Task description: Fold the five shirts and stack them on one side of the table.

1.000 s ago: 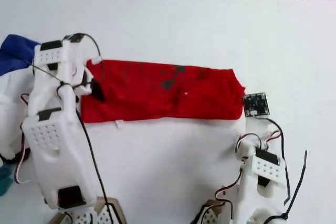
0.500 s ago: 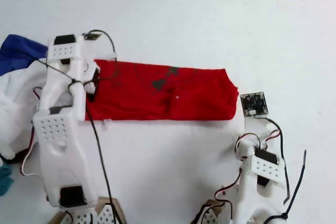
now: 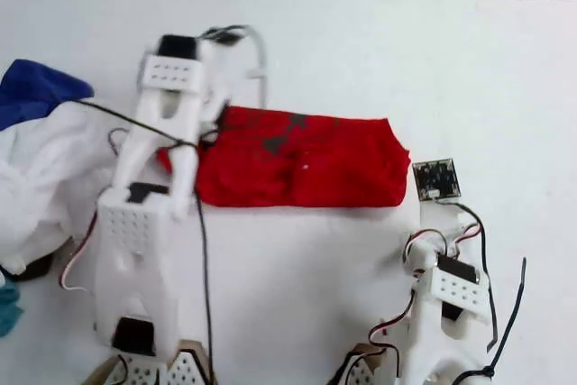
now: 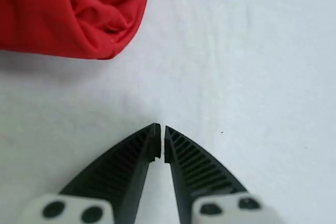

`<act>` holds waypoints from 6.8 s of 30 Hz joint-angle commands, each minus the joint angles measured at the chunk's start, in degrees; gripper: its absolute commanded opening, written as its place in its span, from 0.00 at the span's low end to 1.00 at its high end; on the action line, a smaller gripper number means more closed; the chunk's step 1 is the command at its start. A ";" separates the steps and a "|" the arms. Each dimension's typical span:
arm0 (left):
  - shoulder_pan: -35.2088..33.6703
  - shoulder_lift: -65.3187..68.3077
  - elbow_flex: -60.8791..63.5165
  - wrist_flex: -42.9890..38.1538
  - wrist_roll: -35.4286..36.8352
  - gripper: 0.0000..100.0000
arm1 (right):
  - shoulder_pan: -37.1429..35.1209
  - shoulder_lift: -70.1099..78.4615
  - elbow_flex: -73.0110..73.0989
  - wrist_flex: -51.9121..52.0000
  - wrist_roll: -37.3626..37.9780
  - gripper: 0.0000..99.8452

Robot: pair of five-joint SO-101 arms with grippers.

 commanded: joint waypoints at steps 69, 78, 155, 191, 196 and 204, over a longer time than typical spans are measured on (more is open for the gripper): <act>21.98 2.11 -17.71 -15.38 8.18 0.02 | 12.00 -1.80 1.23 -4.53 -13.63 0.02; 21.54 11.43 -18.24 -19.96 8.18 0.03 | 12.00 -1.80 1.23 -4.53 -13.63 0.02; 37.36 11.87 -21.58 -13.89 13.63 0.03 | 12.00 -1.80 1.14 -4.62 -13.63 0.02; 34.99 18.73 -25.45 -16.79 13.71 0.03 | 12.00 -1.80 1.05 -4.70 -13.63 0.02; 38.24 16.53 -25.45 -14.86 13.71 0.03 | 12.00 -1.80 1.05 -4.70 -13.63 0.02; 38.51 13.54 -25.45 -14.33 13.71 0.03 | 12.00 -1.80 1.05 -4.70 -13.63 0.02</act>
